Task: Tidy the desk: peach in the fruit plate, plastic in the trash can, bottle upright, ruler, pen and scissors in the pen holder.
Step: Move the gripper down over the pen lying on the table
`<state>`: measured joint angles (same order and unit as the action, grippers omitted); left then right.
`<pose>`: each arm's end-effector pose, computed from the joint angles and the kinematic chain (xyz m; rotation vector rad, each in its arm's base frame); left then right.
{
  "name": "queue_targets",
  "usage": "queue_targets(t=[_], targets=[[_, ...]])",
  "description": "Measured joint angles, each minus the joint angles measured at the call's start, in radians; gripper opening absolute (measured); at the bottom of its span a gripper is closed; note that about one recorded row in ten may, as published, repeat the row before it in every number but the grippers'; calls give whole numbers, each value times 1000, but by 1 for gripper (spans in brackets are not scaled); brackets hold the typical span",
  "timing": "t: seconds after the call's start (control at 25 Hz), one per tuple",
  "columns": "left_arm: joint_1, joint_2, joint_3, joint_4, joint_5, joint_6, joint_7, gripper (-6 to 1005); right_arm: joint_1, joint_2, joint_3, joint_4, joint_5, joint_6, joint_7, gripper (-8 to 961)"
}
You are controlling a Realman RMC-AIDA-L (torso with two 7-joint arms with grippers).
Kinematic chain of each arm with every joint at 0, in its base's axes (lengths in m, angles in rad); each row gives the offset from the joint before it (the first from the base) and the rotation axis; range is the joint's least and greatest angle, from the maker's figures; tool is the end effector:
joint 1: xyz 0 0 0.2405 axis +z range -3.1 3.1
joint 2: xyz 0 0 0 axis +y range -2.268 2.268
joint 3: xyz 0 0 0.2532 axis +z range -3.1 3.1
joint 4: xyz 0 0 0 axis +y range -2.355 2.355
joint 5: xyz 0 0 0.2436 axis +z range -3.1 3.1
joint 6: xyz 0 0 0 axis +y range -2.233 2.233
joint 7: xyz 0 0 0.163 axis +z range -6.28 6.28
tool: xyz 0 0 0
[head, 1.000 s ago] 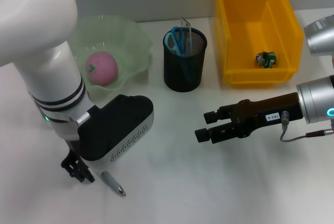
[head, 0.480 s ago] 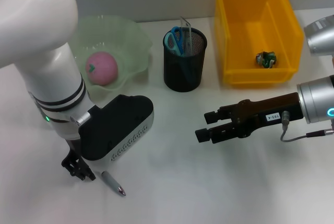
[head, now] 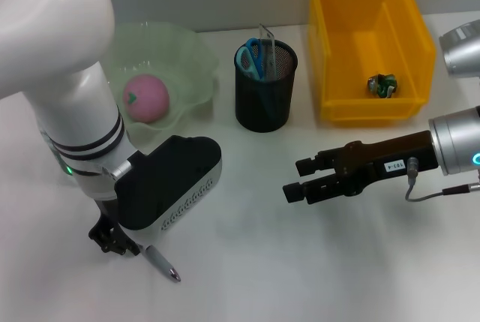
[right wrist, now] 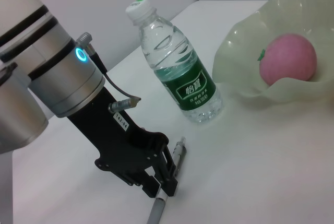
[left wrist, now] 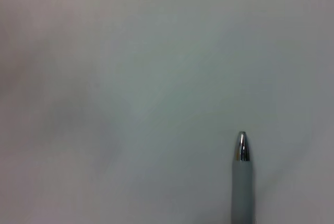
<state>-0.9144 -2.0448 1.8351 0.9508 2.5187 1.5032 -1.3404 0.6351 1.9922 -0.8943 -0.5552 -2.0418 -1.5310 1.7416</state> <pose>-0.1610 0.3748 -0.1035 2.4213 -1.0893 -0.9666 0.2619 0.3727 -0.0298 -2.8774 1.0434 0.4680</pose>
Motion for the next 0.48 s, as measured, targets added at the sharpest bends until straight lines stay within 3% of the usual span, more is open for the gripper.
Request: queue_targets(t=[0.48], targets=[[-4, -2, 4, -14, 7, 0, -4, 212, 11, -2, 0, 0, 0, 0, 1, 824]])
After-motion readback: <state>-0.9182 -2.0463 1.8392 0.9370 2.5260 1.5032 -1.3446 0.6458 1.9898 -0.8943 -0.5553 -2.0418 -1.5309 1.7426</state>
